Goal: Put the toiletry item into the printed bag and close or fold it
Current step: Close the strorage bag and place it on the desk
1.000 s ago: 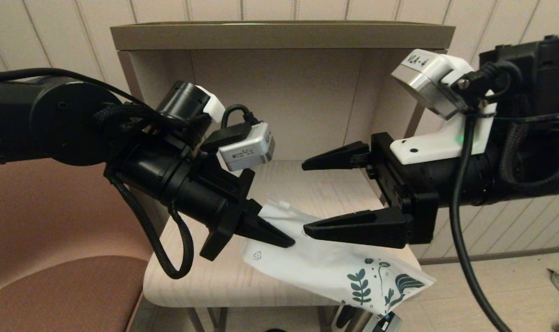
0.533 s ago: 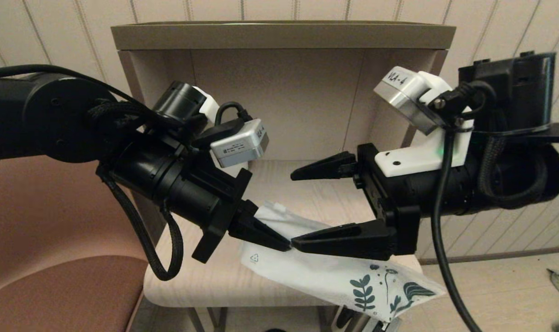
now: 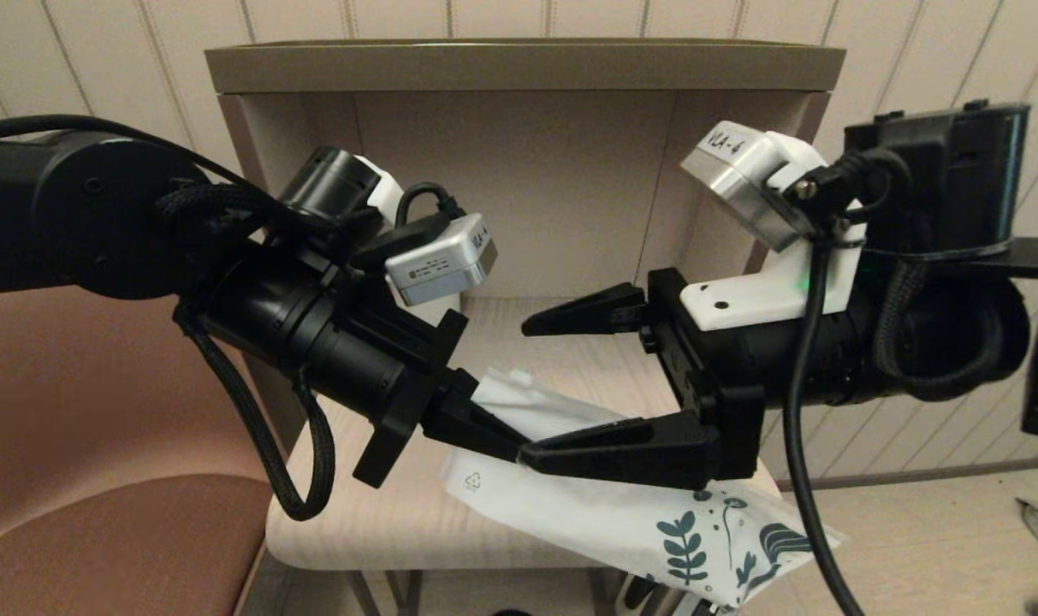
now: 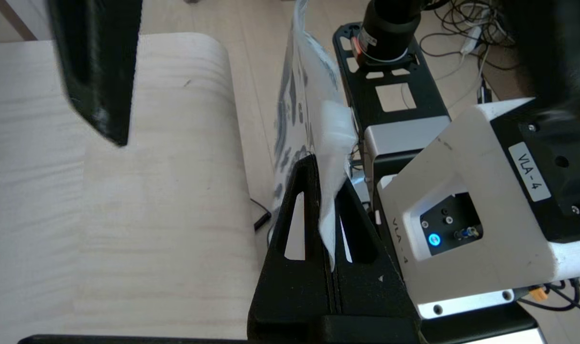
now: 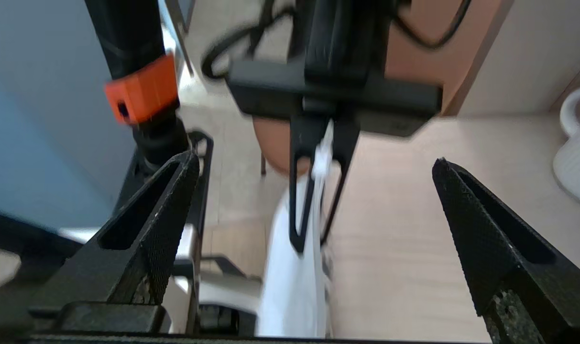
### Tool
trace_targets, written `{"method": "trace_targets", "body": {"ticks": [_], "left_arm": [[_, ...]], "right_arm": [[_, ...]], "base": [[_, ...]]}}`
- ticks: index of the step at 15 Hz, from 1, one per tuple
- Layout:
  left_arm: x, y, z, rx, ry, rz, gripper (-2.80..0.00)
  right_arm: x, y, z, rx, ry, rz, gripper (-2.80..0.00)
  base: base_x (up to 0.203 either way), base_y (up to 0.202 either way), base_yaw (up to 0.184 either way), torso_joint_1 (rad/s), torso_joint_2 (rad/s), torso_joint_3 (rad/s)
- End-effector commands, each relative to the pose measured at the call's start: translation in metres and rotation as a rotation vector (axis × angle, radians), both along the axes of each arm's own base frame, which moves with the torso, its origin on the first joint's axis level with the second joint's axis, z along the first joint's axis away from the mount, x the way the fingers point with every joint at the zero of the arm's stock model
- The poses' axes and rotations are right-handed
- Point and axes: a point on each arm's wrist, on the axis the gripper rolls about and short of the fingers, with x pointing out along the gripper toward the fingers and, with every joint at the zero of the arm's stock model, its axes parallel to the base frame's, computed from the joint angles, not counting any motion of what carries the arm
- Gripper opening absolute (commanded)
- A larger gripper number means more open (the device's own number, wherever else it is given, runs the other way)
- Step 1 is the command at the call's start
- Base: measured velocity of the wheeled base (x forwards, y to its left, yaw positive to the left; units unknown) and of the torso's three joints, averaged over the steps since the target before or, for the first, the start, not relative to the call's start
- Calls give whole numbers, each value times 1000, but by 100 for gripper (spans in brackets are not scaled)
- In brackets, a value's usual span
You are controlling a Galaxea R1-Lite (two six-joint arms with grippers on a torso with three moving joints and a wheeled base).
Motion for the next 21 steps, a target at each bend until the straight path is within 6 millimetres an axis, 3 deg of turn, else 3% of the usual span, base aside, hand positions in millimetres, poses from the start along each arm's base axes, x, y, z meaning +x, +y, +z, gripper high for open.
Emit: {"method": "trace_targets", "body": {"ticks": [1, 9, 10, 21], "left_arm": [[0, 0, 1, -3, 6, -5, -280], [0, 0, 0, -6, 21, -12, -280], [0, 0, 0, -6, 22, -11, -280], [0, -1, 0, -10, 16, -11, -280]], "right_arm": [[2, 3, 0, 15, 1, 6, 0], [3, 6, -3, 9, 10, 12, 0], [3, 6, -3, 9, 10, 12, -280], [2, 5, -2, 11, 8, 13, -280]], "base": [[0, 0, 0, 0, 0, 0], [0, 0, 0, 0, 0, 0], [0, 0, 0, 0, 0, 0], [0, 0, 0, 0, 0, 0]]}}
